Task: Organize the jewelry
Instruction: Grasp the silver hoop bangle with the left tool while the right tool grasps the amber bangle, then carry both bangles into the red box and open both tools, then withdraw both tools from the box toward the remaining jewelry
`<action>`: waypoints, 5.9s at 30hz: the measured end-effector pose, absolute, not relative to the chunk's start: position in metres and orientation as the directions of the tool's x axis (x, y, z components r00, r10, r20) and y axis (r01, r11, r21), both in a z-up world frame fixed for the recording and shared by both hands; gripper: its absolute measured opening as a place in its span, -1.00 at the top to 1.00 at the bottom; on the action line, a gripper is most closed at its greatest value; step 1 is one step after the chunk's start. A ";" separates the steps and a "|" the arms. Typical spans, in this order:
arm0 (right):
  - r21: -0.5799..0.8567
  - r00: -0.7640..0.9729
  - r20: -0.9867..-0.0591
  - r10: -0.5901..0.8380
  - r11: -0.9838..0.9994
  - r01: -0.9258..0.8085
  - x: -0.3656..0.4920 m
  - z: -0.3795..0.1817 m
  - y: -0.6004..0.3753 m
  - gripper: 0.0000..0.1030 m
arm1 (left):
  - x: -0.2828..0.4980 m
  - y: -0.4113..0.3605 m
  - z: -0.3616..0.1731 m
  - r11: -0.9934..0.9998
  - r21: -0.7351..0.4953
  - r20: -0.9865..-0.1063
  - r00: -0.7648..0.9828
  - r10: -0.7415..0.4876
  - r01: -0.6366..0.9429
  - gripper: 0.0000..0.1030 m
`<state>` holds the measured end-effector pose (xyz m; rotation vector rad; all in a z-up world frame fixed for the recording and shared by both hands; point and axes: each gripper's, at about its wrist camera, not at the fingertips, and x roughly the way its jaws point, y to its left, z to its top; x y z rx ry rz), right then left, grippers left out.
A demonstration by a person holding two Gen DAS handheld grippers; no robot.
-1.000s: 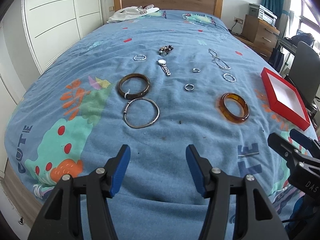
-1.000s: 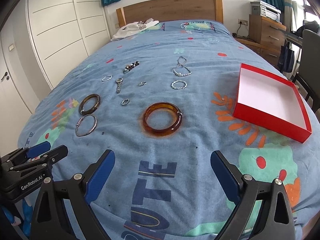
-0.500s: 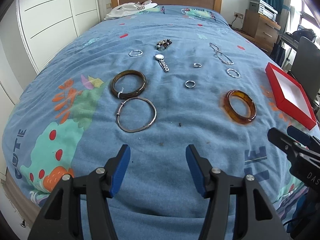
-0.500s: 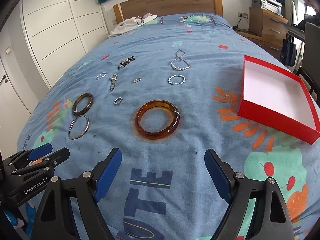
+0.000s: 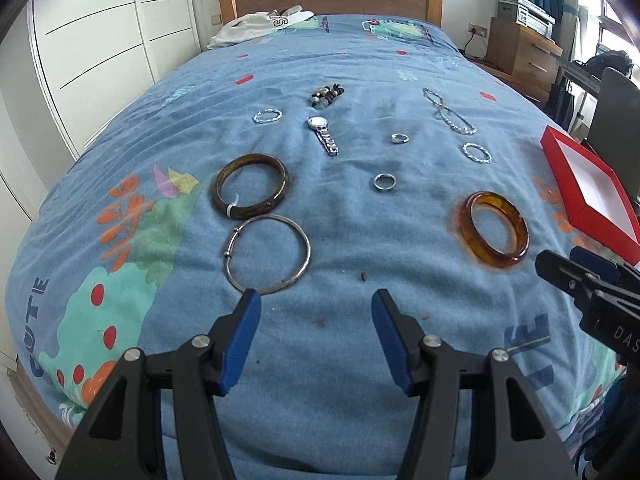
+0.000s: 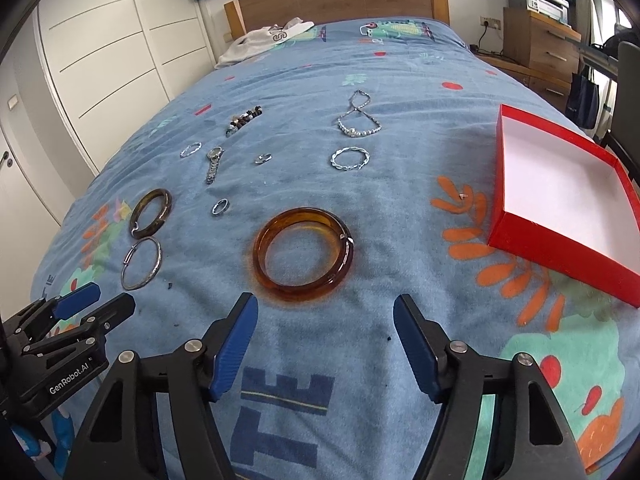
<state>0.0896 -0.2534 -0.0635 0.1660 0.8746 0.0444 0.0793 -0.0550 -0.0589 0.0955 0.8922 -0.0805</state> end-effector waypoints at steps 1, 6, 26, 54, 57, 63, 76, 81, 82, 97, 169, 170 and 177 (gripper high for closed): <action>0.165 0.640 -0.761 0.108 0.986 0.029 0.092 -0.064 -0.254 -0.30 | 0.082 -0.055 -0.060 0.993 0.049 -0.780 0.625 -0.029 0.108 -0.08; 0.174 0.637 -0.762 0.112 0.984 0.035 0.101 -0.068 -0.258 -0.25 | 0.093 -0.051 -0.066 0.995 0.029 -0.785 0.618 -0.034 0.092 -0.08; 0.251 0.621 -0.765 0.170 0.967 0.044 0.136 -0.084 -0.271 0.09 | 0.140 -0.034 -0.095 0.993 -0.107 -0.828 0.547 -0.122 0.059 0.06; 0.178 0.609 -0.780 0.147 0.984 -0.009 0.104 -0.076 -0.263 0.79 | 0.098 -0.065 -0.076 0.973 -0.162 -0.835 0.502 -0.225 0.167 0.94; 0.177 0.633 -0.760 0.143 0.984 -0.010 0.085 -0.060 -0.266 0.79 | 0.085 -0.070 -0.064 0.969 -0.160 -0.824 0.516 -0.236 0.188 0.93; 0.170 0.690 -0.715 0.109 0.985 0.021 0.056 -0.027 -0.287 0.79 | 0.067 -0.094 -0.035 0.952 -0.156 -0.796 0.538 -0.279 0.262 0.93; 0.068 0.727 -0.672 -0.136 0.968 0.244 0.038 0.019 -0.431 0.79 | 0.079 -0.267 0.031 0.790 -0.135 -0.721 0.488 -0.493 0.598 0.93; 0.019 0.700 -0.686 -0.200 0.956 0.292 0.057 0.011 -0.475 0.79 | 0.102 -0.334 0.028 0.735 -0.158 -0.716 0.436 -0.545 0.660 0.93; 0.012 0.692 -0.691 -0.206 0.955 0.297 0.063 0.007 -0.483 0.79 | 0.109 -0.346 0.025 0.726 -0.172 -0.718 0.420 -0.555 0.666 0.93; -0.045 0.590 -0.789 -0.172 0.974 0.223 0.094 -0.062 -0.516 0.80 | 0.151 -0.405 -0.071 0.695 -0.148 -0.820 0.306 -0.484 0.704 0.92; -0.057 0.660 -0.732 -0.168 0.981 0.187 0.001 0.013 -0.448 0.01 | 0.041 -0.284 0.018 0.864 -0.122 -0.724 0.552 -0.414 0.488 0.28; -0.048 0.668 -0.727 -0.161 0.982 0.185 -0.004 0.016 -0.442 0.00 | 0.039 -0.278 0.021 0.868 -0.116 -0.719 0.562 -0.409 0.483 0.28; -0.012 0.711 -0.694 -0.109 0.990 0.140 -0.018 0.031 -0.396 0.00 | 0.021 -0.220 0.044 0.898 -0.069 -0.694 0.626 -0.355 0.434 0.28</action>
